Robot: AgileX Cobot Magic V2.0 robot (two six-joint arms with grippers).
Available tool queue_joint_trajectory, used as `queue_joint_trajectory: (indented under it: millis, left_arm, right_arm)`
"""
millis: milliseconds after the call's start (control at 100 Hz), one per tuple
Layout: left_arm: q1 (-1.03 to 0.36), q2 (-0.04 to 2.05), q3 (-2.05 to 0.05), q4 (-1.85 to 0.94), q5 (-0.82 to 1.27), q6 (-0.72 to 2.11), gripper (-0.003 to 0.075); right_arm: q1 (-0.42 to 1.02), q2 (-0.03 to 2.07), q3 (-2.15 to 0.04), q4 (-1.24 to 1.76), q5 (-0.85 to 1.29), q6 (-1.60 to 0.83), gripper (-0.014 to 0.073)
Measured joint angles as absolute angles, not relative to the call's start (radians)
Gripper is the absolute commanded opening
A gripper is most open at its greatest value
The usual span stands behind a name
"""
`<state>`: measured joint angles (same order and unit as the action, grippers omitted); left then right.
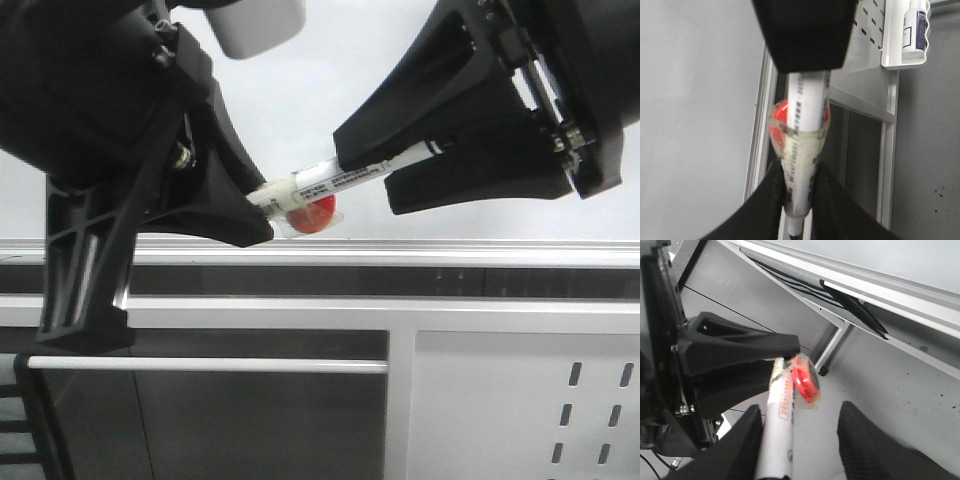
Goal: Write number 1 on whiteboard
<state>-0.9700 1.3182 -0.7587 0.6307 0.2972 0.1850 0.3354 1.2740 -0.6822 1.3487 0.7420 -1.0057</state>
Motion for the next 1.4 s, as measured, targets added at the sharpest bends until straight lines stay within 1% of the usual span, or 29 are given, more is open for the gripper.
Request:
queue_joint_trajectory:
  millis: [60,110,180,230,250,310,350,380,430,470,480,500,510,550,600,620,650,730,830,990,1060,1070,1080,1110,1150,1400]
  left_arm:
    - [-0.970,1.318,-0.759,0.631,0.297,0.185,-0.0018]
    - [-0.970,1.318,-0.759,0.631,0.297,0.185,-0.0018]
    - [-0.970,1.318,-0.759,0.632,0.297,0.185,-0.0018]
    - [-0.970,1.318,-0.759,0.637,0.297,0.185,-0.0018]
    - [-0.970,1.318,-0.759,0.642,0.297,0.183,-0.0018]
    - [-0.970,1.318,-0.759,0.656,0.297,0.183,-0.0013]
    - [-0.970,1.318,-0.759,0.663,0.295,0.183,0.0011]
    - [-0.970,1.318,-0.759,0.665,0.293,0.183,0.0043]
    - [-0.970,1.320,-0.759,0.669,0.289,0.183,0.0132]
    - [-0.970,1.320,-0.759,0.673,0.287,0.183,0.0237]
    - [-0.970,1.320,-0.759,0.673,0.286,0.183,0.0276]
    - [-0.970,1.320,-0.759,0.673,0.278,0.183,0.0314]
    - [-0.970,1.320,-0.759,0.673,0.270,0.183,0.0353]
    - [-0.970,1.320,-0.759,0.675,0.252,0.183,0.0457]
    - [-0.971,1.320,-0.760,0.675,0.235,0.180,0.0540]
    - [-0.972,1.320,-0.760,0.675,0.233,0.177,0.0559]
    - [-0.972,1.320,-0.760,0.675,0.233,0.163,0.0569]
    - [-0.973,1.306,-0.760,0.675,0.254,0.083,0.0540]
    - [-0.973,1.261,-0.760,0.675,0.317,-0.048,0.0439]
    - [-0.973,1.128,-0.760,0.665,0.409,-0.176,0.0305]
    - [-0.973,1.057,-0.760,0.637,0.418,-0.195,0.0190]
    - [-0.973,1.050,-0.760,0.630,0.421,-0.195,0.0145]
    - [-0.973,1.036,-0.760,0.625,0.423,-0.199,0.0145]
    - [-0.973,1.008,-0.760,0.601,0.427,-0.204,0.0063]
    - [-0.973,0.967,-0.760,0.574,0.436,-0.208,-0.0020]
    - [-0.973,0.801,-0.760,0.467,0.514,-0.270,-0.0018]
  right_arm:
    - [0.335,1.274,-0.682,1.351,0.744,-1.006,0.0290]
    - [0.335,1.274,-0.682,1.355,0.743,-1.006,0.0244]
    - [0.335,1.274,-0.682,1.368,0.749,-1.006,0.0106]
    - [0.335,1.274,-0.682,1.375,0.758,-1.006,-0.0046]
    - [0.335,1.274,-0.682,1.378,0.761,-1.006,-0.0083]
    - [0.337,1.274,-0.682,1.381,0.763,-1.006,-0.0071]
    - [0.337,1.274,-0.682,1.382,0.763,-1.006,-0.0071]
    - [0.337,1.274,-0.682,1.382,0.763,-1.006,-0.0071]
    - [0.337,1.274,-0.682,1.382,0.763,-1.006,-0.0071]
    - [0.337,1.274,-0.682,1.382,0.763,-1.006,-0.0071]
    - [0.337,1.274,-0.682,1.382,0.763,-1.006,-0.0071]
    - [0.337,1.274,-0.682,1.382,0.761,-1.006,-0.0071]
    - [0.337,1.274,-0.682,1.382,0.761,-1.006,-0.0071]
    - [0.337,1.276,-0.682,1.382,0.757,-1.011,-0.0071]
    - [0.337,1.278,-0.682,1.382,0.753,-1.023,-0.0071]
    - [0.337,1.278,-0.682,1.382,0.751,-1.029,-0.0071]
    - [0.337,1.278,-0.682,1.382,0.751,-1.037,-0.0071]
    - [0.337,1.278,-0.682,1.382,0.742,-1.065,-0.0071]
    - [0.337,1.276,-0.682,1.382,0.728,-1.117,-0.0071]
    - [0.337,1.219,-0.680,1.382,0.667,-1.241,-0.0060]
    - [0.337,1.171,-0.660,1.382,0.618,-1.287,-0.0060]
    - [0.337,1.160,-0.653,1.382,0.611,-1.291,-0.0060]
    - [0.337,1.154,-0.650,1.382,0.600,-1.299,-0.0060]
    - [0.337,1.123,-0.635,1.382,0.576,-1.317,-0.0060]
    - [0.337,1.089,-0.606,1.384,0.541,-1.344,-0.0060]
    - [0.337,0.775,-0.407,1.468,0.328,-1.470,-0.0060]
